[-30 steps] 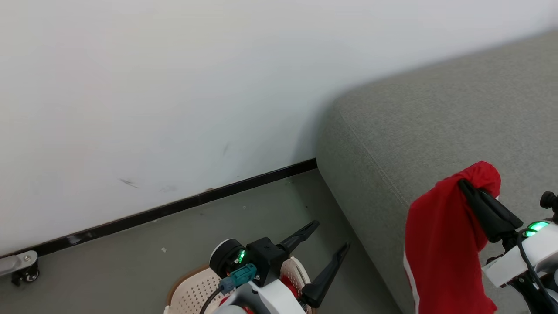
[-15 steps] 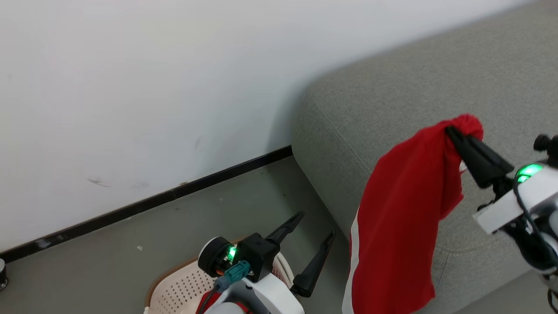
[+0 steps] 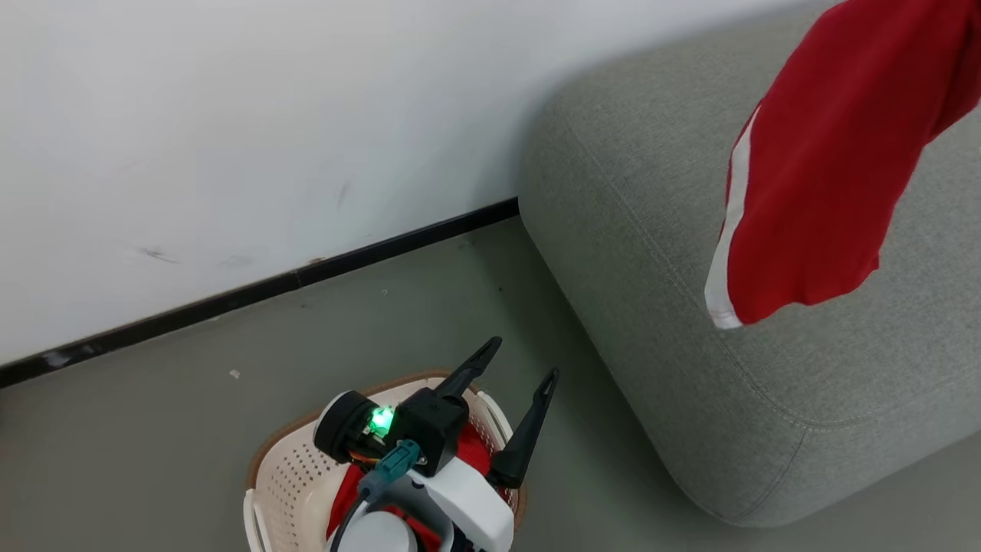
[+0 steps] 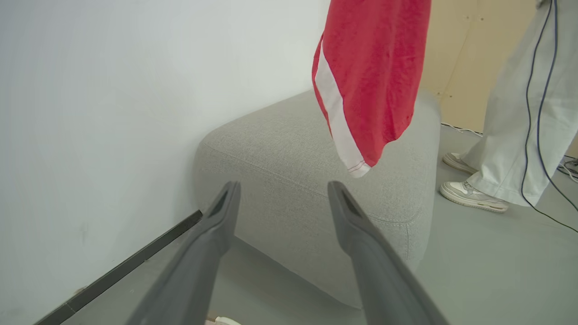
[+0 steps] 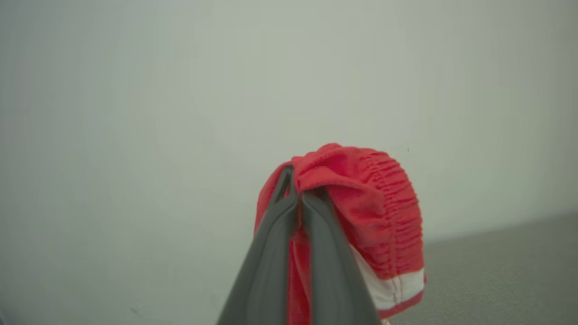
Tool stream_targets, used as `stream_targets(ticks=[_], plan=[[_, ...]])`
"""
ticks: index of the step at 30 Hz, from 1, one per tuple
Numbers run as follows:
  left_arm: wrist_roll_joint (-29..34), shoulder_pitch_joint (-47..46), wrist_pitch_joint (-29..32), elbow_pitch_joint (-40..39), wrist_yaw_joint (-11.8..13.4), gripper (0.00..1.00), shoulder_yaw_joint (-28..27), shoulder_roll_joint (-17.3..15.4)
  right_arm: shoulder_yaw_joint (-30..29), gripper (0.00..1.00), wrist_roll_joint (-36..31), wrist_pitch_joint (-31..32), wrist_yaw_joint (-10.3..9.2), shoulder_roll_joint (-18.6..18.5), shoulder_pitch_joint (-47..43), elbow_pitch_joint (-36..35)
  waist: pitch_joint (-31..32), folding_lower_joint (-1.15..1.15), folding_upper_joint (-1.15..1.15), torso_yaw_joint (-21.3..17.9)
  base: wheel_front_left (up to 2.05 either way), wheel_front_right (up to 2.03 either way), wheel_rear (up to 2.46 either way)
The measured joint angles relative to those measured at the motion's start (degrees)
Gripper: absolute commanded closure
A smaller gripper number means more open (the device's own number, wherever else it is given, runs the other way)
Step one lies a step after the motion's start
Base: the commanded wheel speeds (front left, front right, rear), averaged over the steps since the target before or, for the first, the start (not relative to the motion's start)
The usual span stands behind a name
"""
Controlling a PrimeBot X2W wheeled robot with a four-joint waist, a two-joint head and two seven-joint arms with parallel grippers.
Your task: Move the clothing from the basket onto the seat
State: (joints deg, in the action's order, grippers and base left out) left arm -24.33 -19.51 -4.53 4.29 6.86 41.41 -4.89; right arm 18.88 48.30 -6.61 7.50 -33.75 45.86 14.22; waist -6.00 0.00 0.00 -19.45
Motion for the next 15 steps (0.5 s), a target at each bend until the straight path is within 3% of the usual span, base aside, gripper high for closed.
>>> stream_targets(ticks=[15], plan=[[3.79,-3.16,3.14,-4.33,0.55,0.00,2.35,-1.03,-8.11,1.00,-1.91,-1.65,0.00,-5.55,6.38,17.68,-6.85,0.00,0.00,3.96,0.00,0.00,0.00]])
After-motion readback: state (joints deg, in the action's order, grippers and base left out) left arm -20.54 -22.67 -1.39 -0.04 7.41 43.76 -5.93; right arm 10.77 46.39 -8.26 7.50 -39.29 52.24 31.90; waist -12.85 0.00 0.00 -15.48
